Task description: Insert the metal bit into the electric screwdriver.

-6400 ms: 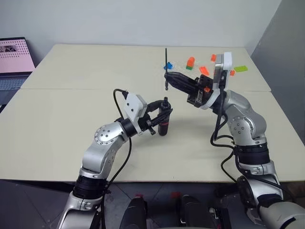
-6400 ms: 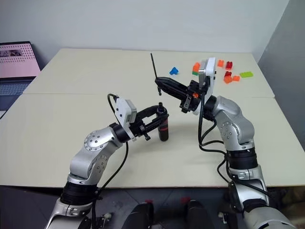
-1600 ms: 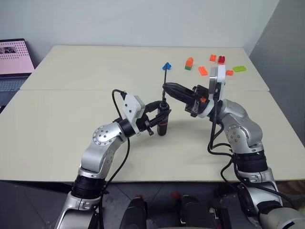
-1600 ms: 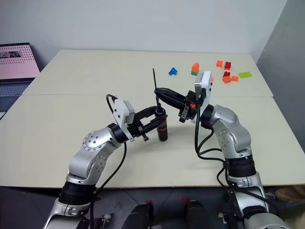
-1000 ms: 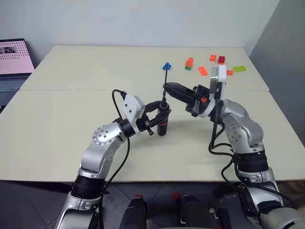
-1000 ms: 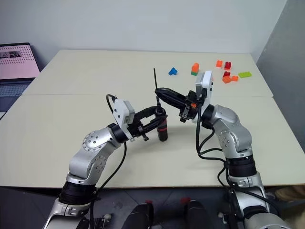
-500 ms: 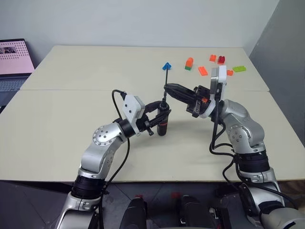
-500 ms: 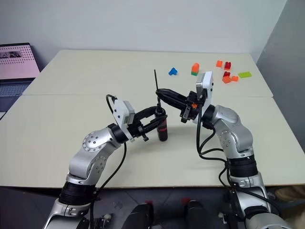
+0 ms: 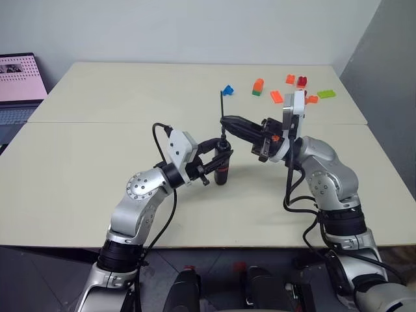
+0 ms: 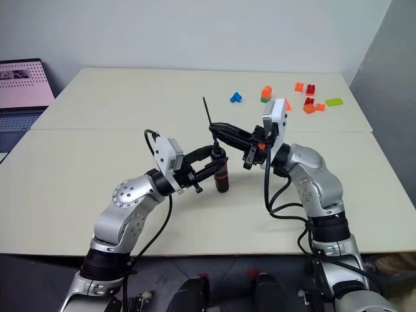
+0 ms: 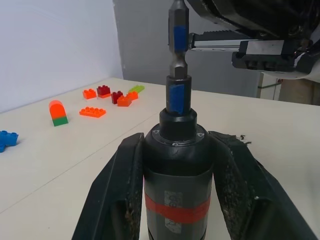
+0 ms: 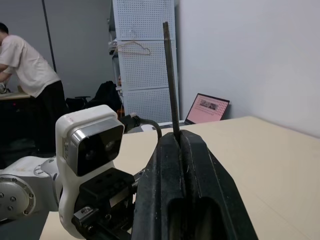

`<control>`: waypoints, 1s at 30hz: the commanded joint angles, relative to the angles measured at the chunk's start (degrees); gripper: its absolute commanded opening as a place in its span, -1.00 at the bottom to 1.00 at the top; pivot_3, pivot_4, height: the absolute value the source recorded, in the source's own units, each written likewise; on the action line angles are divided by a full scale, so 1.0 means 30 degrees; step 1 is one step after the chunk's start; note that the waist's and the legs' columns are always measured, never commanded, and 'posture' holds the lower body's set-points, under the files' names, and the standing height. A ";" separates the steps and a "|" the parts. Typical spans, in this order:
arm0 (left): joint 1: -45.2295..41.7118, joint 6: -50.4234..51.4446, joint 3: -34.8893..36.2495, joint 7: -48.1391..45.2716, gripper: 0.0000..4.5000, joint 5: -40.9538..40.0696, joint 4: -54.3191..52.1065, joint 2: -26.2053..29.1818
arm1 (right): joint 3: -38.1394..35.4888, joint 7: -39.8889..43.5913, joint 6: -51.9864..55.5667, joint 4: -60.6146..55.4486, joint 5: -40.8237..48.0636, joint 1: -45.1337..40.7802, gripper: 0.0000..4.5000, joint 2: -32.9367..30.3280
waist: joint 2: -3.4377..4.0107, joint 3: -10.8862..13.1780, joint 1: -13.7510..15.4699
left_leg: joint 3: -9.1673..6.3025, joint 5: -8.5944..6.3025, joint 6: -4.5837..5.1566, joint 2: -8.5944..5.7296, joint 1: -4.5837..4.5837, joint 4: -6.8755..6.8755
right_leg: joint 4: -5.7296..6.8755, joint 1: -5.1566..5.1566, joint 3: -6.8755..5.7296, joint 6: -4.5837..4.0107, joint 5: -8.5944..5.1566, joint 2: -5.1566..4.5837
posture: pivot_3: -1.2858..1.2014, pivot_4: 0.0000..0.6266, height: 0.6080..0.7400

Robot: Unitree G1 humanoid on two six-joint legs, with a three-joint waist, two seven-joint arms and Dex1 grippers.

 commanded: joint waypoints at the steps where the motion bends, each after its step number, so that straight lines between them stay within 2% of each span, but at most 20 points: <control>1: 0.0238 0.0123 -0.0131 0.0065 -0.28 0.0406 -0.0007 0.0142 | 0.0247 0.0003 0.0522 -0.0115 -0.0248 0.0283 -1.00 -0.0317 | 0.0002 -0.0002 0.0001 | 0.0001 0.0000 -0.0001 0.0000 0.0002 0.0000 | 0.0001 0.0000 -0.0001 0.0000 0.0000 0.0000 | 0.03 -0.52 1.00; 18: 0.0144 0.0051 0.0124 0.0389 -0.28 0.0428 0.0166 -0.0009 | 0.0032 -0.0186 0.1610 -0.0561 -0.0016 0.0841 -1.00 -0.0619 | 0.0005 -0.0011 -0.0003 | -0.0002 0.0000 0.0000 0.0000 0.0019 -0.0001 | 0.0002 0.0015 -0.0002 0.0000 -0.0001 0.0000 | 0.03 -0.52 1.00; 30: 0.0171 0.0028 0.0029 0.0309 -0.28 0.0531 0.0079 0.0120 | 0.1148 -0.0183 0.2095 -0.1531 -0.0760 0.0651 -1.00 -0.1143 | 0.0005 -0.0014 -0.0002 | -0.0001 0.0000 0.0000 0.0000 0.0021 -0.0003 | 0.0000 0.0016 0.0001 0.0000 -0.0001 0.0000 | 0.03 -0.52 1.00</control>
